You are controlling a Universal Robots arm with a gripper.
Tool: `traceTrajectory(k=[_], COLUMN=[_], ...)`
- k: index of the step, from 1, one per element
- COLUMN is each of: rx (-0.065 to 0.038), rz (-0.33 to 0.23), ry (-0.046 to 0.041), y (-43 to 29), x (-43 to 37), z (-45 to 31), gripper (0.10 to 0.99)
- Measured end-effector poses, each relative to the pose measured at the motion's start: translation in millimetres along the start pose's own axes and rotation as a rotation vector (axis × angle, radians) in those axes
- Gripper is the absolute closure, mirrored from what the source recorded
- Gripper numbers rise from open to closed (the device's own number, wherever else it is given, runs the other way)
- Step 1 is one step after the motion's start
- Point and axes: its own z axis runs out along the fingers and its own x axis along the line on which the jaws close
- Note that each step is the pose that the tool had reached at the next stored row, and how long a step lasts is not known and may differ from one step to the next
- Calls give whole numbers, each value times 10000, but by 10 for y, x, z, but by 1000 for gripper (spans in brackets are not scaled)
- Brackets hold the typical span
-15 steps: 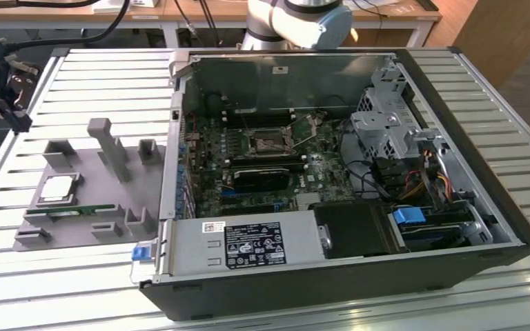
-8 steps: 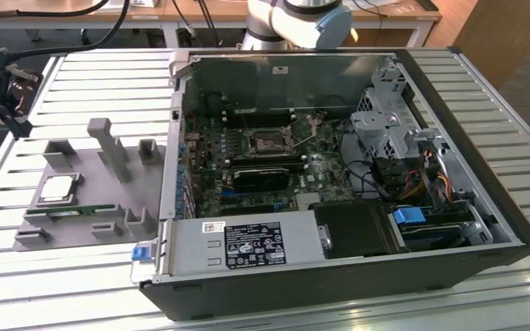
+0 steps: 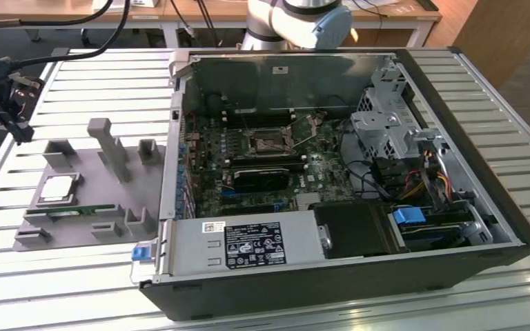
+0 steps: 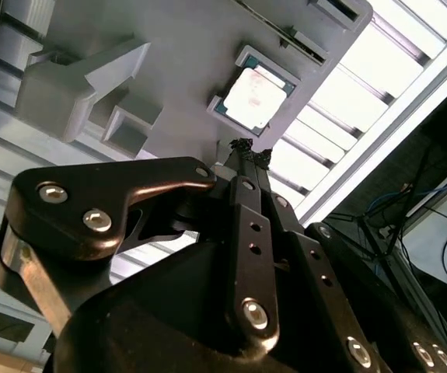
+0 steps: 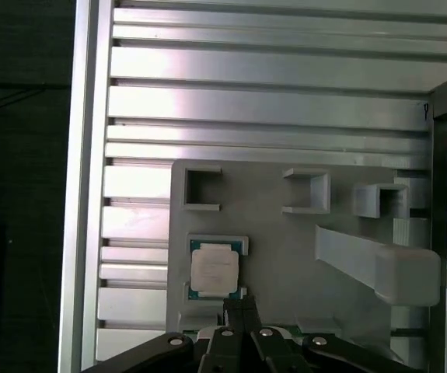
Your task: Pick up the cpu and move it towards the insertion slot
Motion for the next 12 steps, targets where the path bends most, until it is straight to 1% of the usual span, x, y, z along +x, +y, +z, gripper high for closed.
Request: traceTrajectory(k=[12], rx=[1], rz=[0], ry=[-11], y=[-5], x=[42], z=[149], gripper=[984])
